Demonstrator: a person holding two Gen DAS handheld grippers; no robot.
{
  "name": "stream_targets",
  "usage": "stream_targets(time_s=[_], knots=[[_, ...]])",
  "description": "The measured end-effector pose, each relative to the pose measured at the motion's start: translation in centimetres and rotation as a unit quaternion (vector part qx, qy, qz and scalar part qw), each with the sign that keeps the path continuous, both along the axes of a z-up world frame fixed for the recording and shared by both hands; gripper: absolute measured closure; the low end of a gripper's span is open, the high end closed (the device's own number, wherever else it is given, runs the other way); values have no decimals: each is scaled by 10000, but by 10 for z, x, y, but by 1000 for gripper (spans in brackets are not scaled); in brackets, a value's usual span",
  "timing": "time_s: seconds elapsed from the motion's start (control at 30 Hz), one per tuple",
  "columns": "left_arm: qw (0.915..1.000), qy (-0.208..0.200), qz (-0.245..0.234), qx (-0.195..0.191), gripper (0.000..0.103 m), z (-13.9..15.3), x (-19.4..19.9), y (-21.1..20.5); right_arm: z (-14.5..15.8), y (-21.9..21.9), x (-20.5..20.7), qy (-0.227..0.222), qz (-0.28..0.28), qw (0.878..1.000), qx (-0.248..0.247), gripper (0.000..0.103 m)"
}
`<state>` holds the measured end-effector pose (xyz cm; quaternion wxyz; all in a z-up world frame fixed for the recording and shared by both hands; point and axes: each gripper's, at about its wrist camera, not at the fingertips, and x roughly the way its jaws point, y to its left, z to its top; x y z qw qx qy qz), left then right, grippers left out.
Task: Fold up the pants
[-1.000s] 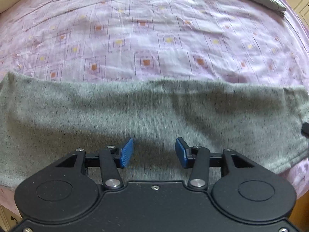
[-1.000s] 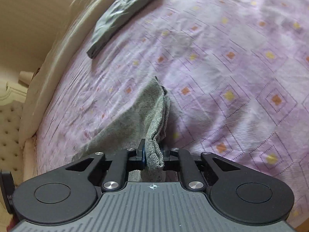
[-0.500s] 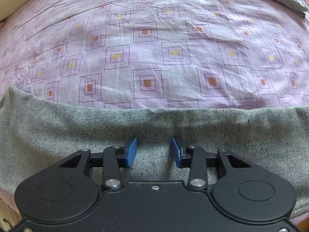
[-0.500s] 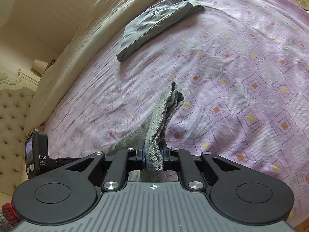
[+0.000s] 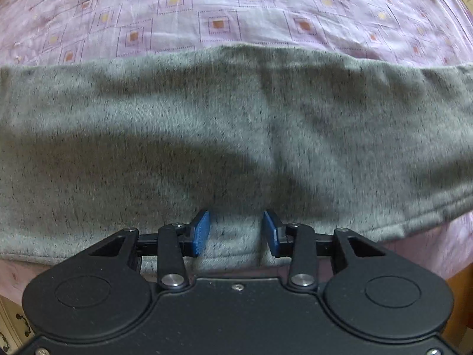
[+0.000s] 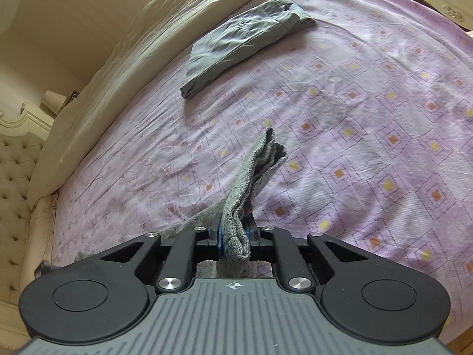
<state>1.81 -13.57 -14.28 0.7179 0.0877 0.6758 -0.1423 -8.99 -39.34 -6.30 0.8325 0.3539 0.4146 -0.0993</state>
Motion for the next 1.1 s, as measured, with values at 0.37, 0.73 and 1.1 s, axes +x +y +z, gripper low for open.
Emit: stream_targets(time_s=[0.37,0.73,1.1], knots=[[9983,-322,471,-152,54,29,40,115,59,150,51,-610,1322,9876,-595,90],[9970,-462,579,238,54,35,72,245,-55,354,130,280,2669,9570,-1102,84],[9978,-606,-44,-248,54,37,84,229,-28,324,90,49,1881,9810,-480,64]])
